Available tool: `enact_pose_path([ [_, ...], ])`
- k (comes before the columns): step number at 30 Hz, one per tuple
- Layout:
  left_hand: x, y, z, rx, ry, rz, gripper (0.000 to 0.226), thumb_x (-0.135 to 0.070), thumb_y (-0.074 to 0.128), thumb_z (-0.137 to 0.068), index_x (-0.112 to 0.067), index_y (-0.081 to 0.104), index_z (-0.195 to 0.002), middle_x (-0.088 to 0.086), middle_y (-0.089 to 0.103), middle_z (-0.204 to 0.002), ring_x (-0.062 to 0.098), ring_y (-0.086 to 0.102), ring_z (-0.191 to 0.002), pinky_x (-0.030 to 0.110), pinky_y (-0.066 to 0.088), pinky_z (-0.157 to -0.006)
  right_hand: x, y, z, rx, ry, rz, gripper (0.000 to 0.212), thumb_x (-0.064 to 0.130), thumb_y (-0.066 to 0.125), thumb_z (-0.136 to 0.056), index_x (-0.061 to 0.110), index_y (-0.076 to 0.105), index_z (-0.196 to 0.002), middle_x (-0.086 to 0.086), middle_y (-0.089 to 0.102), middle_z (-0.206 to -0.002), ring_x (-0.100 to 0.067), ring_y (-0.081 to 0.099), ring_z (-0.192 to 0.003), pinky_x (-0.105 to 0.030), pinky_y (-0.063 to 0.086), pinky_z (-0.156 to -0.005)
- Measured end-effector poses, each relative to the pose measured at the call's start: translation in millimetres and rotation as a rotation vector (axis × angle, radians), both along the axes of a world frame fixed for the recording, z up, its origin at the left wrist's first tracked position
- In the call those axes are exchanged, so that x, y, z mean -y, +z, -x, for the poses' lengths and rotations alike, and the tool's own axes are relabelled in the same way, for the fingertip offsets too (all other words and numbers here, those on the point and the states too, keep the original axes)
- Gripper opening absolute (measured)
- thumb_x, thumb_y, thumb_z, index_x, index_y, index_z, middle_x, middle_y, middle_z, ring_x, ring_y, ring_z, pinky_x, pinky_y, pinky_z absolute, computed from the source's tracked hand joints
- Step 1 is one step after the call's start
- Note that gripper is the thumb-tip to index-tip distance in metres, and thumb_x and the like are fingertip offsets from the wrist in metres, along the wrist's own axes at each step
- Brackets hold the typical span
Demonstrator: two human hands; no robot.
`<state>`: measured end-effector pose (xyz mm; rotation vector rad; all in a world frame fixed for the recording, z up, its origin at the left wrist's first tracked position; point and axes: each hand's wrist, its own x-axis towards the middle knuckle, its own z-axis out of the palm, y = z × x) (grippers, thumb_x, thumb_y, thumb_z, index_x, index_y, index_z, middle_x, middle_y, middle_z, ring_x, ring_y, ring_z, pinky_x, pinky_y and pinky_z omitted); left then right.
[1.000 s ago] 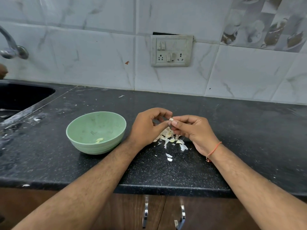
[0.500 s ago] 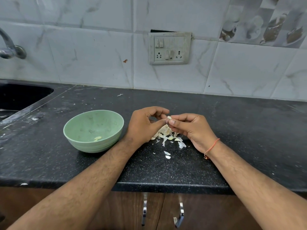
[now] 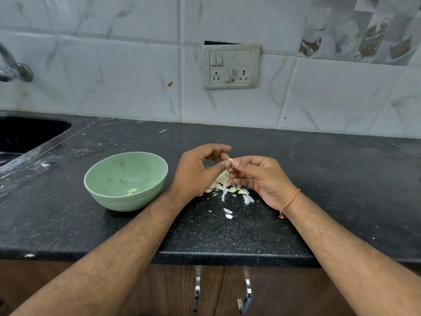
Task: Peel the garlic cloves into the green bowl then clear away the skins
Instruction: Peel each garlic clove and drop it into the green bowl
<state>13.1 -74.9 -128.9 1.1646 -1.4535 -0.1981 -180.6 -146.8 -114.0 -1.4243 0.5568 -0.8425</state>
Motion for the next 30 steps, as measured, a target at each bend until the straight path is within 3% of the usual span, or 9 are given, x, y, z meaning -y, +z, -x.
enact_pose_path([
  [3,-1.4,1.1,0.6,0.007,0.024,-0.003,0.033,-0.022,0.088,-0.088,-0.022,0.079,-0.119,-0.015,0.079,-0.097,0.001,0.073,-0.098,0.011,0.050,-0.076,-1.8,0.4,-1.3,-0.034,-0.039,0.040,0.017,0.013,0.074,-0.097,-0.002,0.080,-0.103,-0.020,0.076,-0.094,-0.024,0.070,-0.080,-0.032,0.062,-0.072],
  [8,-4.6,2.6,2.0,0.046,0.034,0.034,0.032,-0.023,0.088,-0.088,-0.025,0.079,-0.118,-0.015,0.078,-0.097,0.009,0.074,-0.100,0.027,0.061,-0.070,-2.7,1.1,-1.8,-0.049,-0.047,0.070,0.014,0.013,0.072,-0.099,0.003,0.082,-0.096,-0.020,0.074,-0.089,-0.026,0.068,-0.077,-0.034,0.059,-0.069],
  [14,-3.3,1.4,1.6,0.104,0.024,0.046,0.032,-0.022,0.086,-0.090,-0.027,0.078,-0.121,-0.014,0.076,-0.098,0.015,0.073,-0.102,0.028,0.060,-0.068,-2.2,-0.1,-0.9,-0.062,-0.055,0.091,0.017,0.013,0.071,-0.100,-0.002,0.080,-0.099,-0.019,0.075,-0.088,-0.023,0.069,-0.075,-0.031,0.060,-0.069],
  [17,-2.5,0.9,2.0,0.141,0.038,0.056,0.033,-0.021,0.085,-0.091,-0.026,0.078,-0.123,-0.015,0.075,-0.097,0.012,0.072,-0.099,0.020,0.054,-0.065,-2.9,-1.3,-1.2,-0.054,-0.072,0.117,0.016,0.011,0.071,-0.101,-0.002,0.080,-0.099,-0.021,0.076,-0.091,-0.023,0.069,-0.075,-0.032,0.061,-0.071],
  [21,-2.1,1.4,2.3,0.165,0.032,0.031,0.031,-0.017,0.082,-0.094,-0.021,0.077,-0.125,-0.015,0.075,-0.096,0.002,0.070,-0.096,0.003,0.042,-0.072,-3.0,-1.8,-2.1,-0.031,-0.087,0.117,0.019,0.009,0.070,-0.101,-0.009,0.076,-0.103,-0.021,0.076,-0.090,-0.022,0.069,-0.074,-0.029,0.061,-0.068],
  [25,-1.7,0.7,2.9,0.160,0.024,0.009,0.028,-0.013,0.078,-0.096,-0.019,0.076,-0.124,-0.015,0.072,-0.095,-0.001,0.068,-0.096,0.004,0.043,-0.075,-2.1,-1.7,-3.7,-0.030,-0.102,0.115,0.015,0.009,0.070,-0.100,-0.004,0.078,-0.101,-0.017,0.075,-0.086,-0.021,0.069,-0.074,-0.031,0.061,-0.069],
  [30,-0.9,1.5,3.1,0.119,0.068,0.033,0.027,-0.009,0.073,-0.098,-0.017,0.074,-0.125,-0.012,0.071,-0.096,0.004,0.066,-0.097,0.010,0.045,-0.090,-0.5,-1.3,-4.5,-0.022,-0.107,0.071,0.015,0.011,0.072,-0.099,-0.003,0.076,-0.102,-0.018,0.075,-0.087,-0.023,0.068,-0.074,-0.033,0.060,-0.069],
])
